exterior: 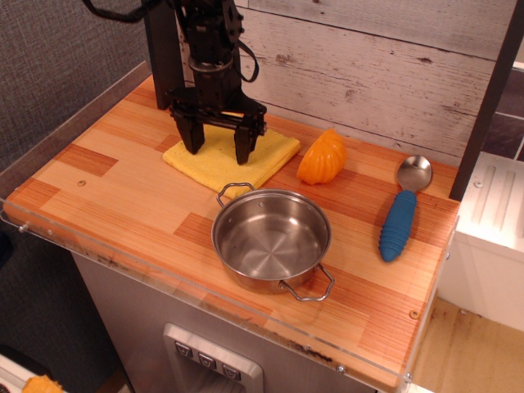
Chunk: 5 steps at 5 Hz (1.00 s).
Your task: Bring the yellow cloth to the front edge of the table.
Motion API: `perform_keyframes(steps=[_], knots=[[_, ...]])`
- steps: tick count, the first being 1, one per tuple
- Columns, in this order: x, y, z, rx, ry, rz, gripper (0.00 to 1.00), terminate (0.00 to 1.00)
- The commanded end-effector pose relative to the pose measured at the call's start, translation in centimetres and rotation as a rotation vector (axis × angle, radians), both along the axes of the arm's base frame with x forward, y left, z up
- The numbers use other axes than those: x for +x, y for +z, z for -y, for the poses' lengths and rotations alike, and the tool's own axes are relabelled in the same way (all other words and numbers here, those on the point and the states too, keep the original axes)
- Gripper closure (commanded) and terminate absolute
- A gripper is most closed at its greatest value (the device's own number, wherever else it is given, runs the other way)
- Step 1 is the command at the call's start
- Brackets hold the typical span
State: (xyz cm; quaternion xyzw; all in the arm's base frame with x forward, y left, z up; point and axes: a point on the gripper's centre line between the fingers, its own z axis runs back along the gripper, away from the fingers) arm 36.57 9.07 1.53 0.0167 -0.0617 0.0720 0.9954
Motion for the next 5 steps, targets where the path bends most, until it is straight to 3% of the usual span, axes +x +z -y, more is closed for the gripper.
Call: perform_keyframes(steps=[1,4,5], knots=[[0.5,1.0,-0.3,0.011,-0.013,0.033,0.0,0.0],[-3.6,2.8,-1.0,0.066,0.004,0.005,0.0,0.0],[-6.2,3.4,-1.5,0.091,0.017,-0.025,0.0,0.0]])
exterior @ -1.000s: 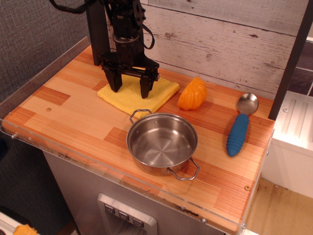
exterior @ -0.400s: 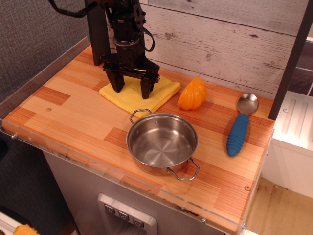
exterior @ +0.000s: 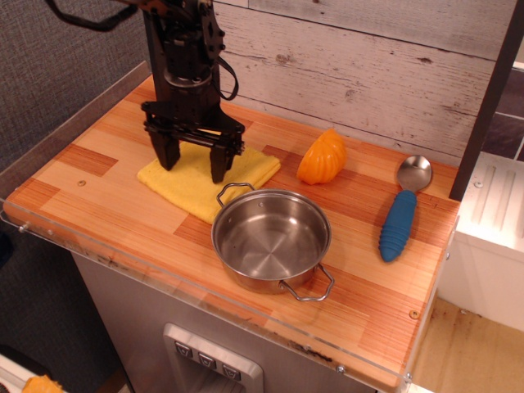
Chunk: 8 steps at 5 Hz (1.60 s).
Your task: Bring the yellow cloth to the front edge of the table.
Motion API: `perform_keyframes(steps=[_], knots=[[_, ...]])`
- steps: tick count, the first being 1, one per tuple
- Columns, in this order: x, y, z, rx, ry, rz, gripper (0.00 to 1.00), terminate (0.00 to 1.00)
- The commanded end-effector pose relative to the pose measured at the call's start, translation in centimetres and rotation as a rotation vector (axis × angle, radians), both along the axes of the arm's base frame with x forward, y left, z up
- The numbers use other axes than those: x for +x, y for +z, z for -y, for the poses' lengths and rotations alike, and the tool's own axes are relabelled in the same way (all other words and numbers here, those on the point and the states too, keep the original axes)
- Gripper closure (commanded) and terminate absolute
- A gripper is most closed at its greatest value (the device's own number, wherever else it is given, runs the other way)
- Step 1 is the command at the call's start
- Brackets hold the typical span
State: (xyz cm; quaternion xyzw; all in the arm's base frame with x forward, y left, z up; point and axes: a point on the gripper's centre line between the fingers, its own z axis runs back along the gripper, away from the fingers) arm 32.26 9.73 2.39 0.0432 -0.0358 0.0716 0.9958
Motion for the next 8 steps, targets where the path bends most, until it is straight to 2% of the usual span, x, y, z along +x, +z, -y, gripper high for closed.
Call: perform_keyframes(steps=[1,2,3,4,5,7,8], knots=[[-4.0,3.0,-1.5,0.067,0.051,0.014,0.0,0.0],[-4.6,3.2,-1.8,0.06,0.062,0.014,0.0,0.0],[-2.3,4.1,-1.8,0.028,0.049,0.069,0.0,0.0],[-0.2,3.3,-1.6,0.006,0.03,0.088,0.0,0.0],[0.8,2.5,-1.0,0.005,0.015,0.082,0.0,0.0],[-0.6,-1.0,-0.4,-0.026,0.015,0.021,0.0,0.0],[-2.5,-2.6,-0.3,-0.053,0.049,-0.04,0.0,0.0]])
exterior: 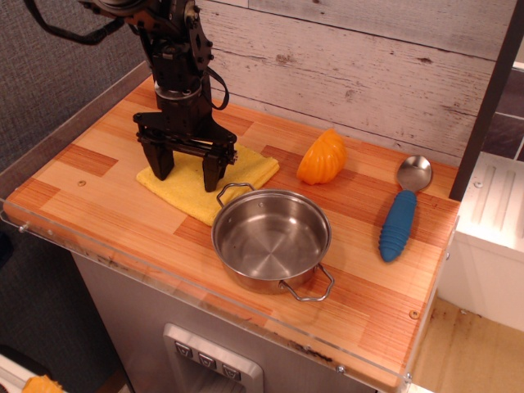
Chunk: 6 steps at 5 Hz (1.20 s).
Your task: Bring the yellow cloth to the front edge of the table.
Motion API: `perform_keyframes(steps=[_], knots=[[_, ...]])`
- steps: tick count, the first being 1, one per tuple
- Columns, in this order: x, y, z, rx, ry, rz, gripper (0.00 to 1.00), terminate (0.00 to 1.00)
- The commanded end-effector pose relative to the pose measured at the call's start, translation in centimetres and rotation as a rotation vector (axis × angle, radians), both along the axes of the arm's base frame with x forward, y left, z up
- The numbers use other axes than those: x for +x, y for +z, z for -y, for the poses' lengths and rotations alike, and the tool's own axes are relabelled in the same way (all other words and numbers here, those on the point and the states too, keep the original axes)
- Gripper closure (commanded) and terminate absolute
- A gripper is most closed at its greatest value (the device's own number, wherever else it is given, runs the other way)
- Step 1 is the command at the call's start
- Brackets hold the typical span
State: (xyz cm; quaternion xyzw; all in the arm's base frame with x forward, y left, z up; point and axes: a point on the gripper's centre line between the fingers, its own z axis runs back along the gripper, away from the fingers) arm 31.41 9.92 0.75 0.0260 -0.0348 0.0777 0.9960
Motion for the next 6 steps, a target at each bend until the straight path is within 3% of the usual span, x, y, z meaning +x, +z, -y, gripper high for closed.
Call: perform_keyframes(steps=[1,2,3,4,5,6], knots=[[-2.2,-1.0,-0.4,-0.044,0.054,-0.052,0.0,0.0],[-3.0,-0.4,-0.8,-0.029,0.041,-0.078,0.0,0.0],[-6.0,0.7,-1.2,0.043,0.008,-0.133,0.0,0.0],[-9.0,1.0,-2.1,0.063,0.047,-0.177,0.0,0.0],[-9.6,1.2,-2.2,0.061,0.069,-0.182,0.0,0.0],[-8.2,2.2,-1.9,-0.001,0.118,-0.062,0.0,0.0]])
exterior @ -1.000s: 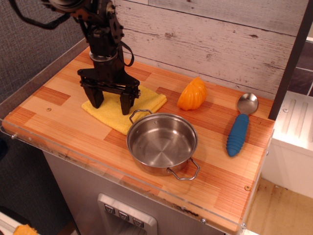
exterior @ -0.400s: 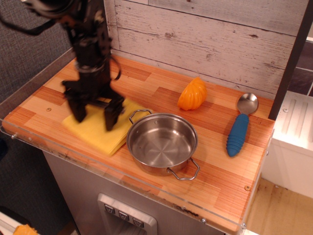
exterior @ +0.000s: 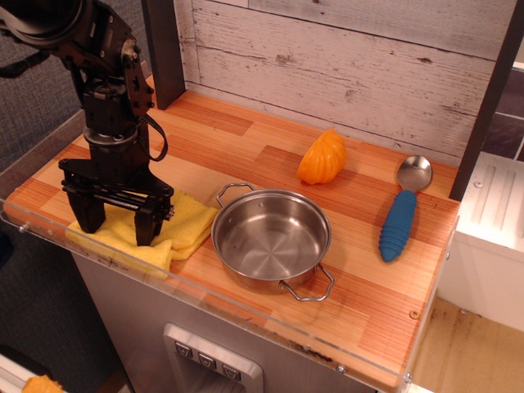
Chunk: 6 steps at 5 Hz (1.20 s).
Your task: Bring the yellow cloth to the front edge of the table.
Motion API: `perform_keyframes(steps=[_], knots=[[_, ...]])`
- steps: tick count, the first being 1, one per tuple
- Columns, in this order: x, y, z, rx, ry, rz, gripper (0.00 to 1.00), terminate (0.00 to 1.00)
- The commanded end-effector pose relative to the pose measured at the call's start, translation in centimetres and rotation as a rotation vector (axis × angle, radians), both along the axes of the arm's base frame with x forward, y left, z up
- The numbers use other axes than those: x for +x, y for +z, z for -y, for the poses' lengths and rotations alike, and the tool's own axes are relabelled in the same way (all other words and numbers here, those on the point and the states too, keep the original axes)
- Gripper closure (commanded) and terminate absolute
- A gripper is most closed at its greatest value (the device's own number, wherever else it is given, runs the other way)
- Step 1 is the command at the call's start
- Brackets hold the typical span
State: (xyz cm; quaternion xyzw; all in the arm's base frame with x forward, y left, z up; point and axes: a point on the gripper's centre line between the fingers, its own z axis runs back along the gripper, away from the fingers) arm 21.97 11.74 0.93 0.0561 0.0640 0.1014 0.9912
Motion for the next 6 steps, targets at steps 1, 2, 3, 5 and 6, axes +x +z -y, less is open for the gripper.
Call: perform_keyframes(steps=[1,2,3,5,6], knots=[[3.5,5.2,1.0,-0.139,0.099,0.334,0.0,0.0],[5.5,8.8,1.6,-0.181,0.084,0.453,0.0,0.0],[6.2,10.8,1.7,-0.149,0.02,0.442,0.0,0.0],[7.3,11.4,1.9,-0.096,-0.113,0.321,0.0,0.0],[7.5,11.3,2.1,-0.054,-0.156,0.278,0.0,0.0]])
